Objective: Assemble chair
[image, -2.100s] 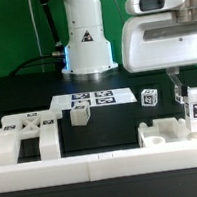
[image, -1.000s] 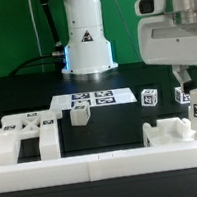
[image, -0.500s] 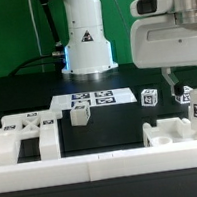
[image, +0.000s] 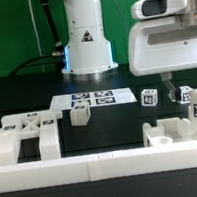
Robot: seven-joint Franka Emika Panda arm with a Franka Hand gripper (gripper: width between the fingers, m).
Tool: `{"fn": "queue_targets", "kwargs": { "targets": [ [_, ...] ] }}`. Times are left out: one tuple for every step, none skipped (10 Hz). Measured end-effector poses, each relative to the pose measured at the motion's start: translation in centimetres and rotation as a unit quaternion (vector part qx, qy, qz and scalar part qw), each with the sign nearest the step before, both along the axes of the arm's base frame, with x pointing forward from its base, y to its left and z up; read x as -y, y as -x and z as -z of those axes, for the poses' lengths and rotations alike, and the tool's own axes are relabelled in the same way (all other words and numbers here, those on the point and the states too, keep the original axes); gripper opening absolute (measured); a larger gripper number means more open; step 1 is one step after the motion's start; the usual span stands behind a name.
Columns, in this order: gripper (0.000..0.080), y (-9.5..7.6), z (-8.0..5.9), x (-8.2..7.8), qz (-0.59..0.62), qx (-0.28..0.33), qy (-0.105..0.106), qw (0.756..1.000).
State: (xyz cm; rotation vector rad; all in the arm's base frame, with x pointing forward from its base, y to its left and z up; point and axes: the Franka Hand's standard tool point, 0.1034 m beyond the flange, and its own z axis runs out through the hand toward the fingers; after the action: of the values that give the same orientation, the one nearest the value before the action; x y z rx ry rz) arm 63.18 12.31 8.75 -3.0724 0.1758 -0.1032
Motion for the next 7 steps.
{"fn": "queue_targets", "kwargs": {
  "targets": [
    [0.0649, -0.01, 0.01, 0.07, -0.048, 0.003, 0.009, 0.999],
    [0.0649, -0.02, 0.0, 0.14, -0.091, 0.005, 0.016, 0.996],
    [0.0649, -0.03, 0.0, 0.21, -0.125, 0.007, 0.022, 0.992],
    [0.0649, -0.07, -0.01, 0.3, -0.144, 0.008, 0.023, 0.989],
    [0.0649, -0.05, 0.02, 0.47, -0.176, 0.009, 0.026, 0.984],
    [0.0649, -0.05, 0.03, 0.46, -0.198, 0.009, 0.029, 0.98],
    [0.0563, -0.05, 0.03, 0.47, -0.234, 0.011, 0.036, 0.972]
  ]
}}
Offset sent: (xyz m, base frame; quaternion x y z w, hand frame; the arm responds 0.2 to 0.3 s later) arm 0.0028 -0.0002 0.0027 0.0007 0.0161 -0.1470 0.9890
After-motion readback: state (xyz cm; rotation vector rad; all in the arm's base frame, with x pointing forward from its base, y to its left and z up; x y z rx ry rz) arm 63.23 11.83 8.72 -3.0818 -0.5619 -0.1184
